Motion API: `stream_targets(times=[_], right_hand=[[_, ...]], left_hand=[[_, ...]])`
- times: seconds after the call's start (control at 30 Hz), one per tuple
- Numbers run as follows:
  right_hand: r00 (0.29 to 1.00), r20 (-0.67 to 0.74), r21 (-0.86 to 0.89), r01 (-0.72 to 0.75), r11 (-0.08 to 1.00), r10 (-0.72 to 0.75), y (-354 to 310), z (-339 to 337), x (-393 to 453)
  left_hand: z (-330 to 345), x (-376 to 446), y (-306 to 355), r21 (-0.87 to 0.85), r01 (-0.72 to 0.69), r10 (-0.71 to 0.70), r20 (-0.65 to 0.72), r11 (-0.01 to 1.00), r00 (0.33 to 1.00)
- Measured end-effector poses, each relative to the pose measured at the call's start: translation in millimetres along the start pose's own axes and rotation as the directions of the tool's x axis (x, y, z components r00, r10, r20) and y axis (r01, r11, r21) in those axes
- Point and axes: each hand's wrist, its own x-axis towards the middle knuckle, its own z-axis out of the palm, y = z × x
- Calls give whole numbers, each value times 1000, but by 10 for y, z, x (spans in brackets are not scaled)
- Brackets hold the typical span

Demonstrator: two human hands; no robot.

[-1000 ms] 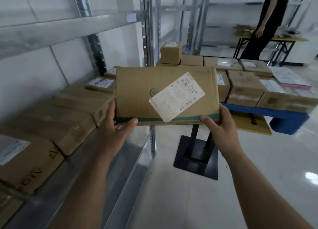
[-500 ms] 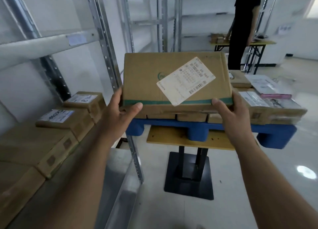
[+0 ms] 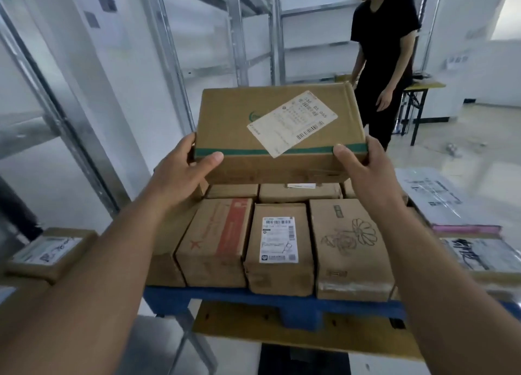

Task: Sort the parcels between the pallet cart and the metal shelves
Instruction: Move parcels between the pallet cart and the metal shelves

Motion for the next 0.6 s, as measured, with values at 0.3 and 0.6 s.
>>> stream_targets(times=[0.3, 0.6], right_hand=[[999, 19, -76, -31, 997, 32, 291, 611, 796], [994, 16, -142, -101, 985, 104, 601, 1178, 1197]], left_hand=[[109, 991, -521, 110, 59, -69, 91, 992, 993], [226, 1618, -1154, 199, 84, -123, 193, 976, 974]])
